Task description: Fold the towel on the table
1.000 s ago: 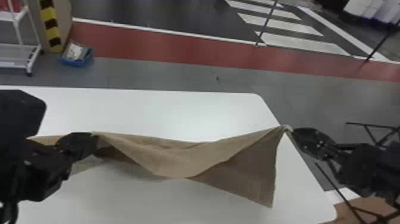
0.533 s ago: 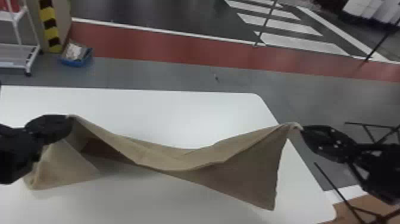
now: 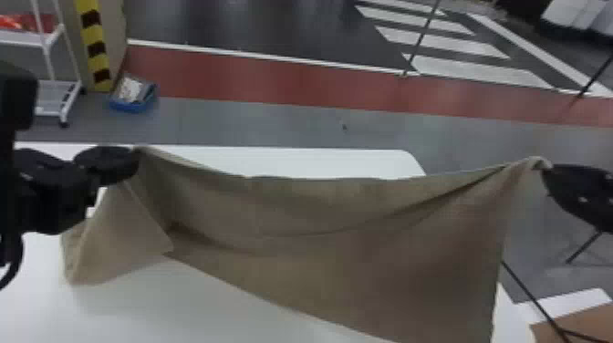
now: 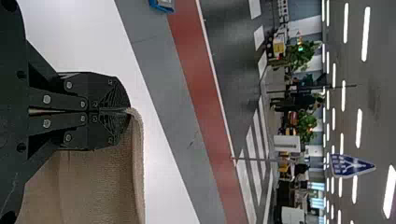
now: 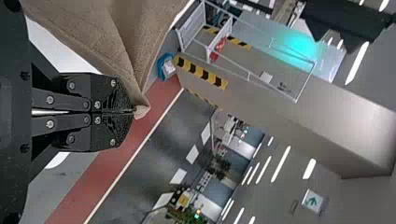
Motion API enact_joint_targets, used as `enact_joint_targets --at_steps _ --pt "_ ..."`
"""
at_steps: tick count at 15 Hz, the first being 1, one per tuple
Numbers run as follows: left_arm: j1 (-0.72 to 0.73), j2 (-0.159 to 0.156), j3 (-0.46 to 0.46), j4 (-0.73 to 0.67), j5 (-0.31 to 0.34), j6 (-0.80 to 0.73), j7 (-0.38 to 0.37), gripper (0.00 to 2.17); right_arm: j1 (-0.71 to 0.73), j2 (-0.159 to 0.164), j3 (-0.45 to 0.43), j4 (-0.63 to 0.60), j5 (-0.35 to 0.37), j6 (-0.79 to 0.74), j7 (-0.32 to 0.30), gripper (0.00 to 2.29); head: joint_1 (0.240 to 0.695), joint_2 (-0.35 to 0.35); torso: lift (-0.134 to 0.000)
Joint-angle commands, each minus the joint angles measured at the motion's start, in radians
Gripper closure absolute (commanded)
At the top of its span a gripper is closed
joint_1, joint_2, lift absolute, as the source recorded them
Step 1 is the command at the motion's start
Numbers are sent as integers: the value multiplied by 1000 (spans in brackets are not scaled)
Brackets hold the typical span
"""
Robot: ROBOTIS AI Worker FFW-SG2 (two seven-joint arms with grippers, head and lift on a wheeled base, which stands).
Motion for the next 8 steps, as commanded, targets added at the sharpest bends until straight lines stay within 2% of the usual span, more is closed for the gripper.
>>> enact_joint_targets --at_steps 1,2,3,4,5,6,8 --pt "-60 -3 -113 204 -21 -18 38 1126 -12 1 25 47 90 -2 1 1946 639 -350 -125" --pt "-77 -3 -171 304 -29 -43 79 961 -10 1 51 81 163 -39 0 1946 642 -350 -125" --pt "-80 -3 -219 390 -27 -80 119 542 -9 1 77 122 239 -100 -5 1946 655 -350 -125" --pt "-80 -3 -254 445 -29 -110 138 282 -6 1 94 162 282 -131 -17 1949 690 -350 -125" --pt "-80 -3 -294 474 -30 -123 170 73 -6 1 101 206 311 -165 -20 1949 695 -350 -125" --pt "-75 -3 -317 479 -35 -126 199 63 -6 1 104 243 331 -189 -34 1949 695 -350 -125" --pt "-33 -3 -308 441 -75 -135 199 63 -7 1 106 291 357 -205 -43 1946 695 -350 -125"
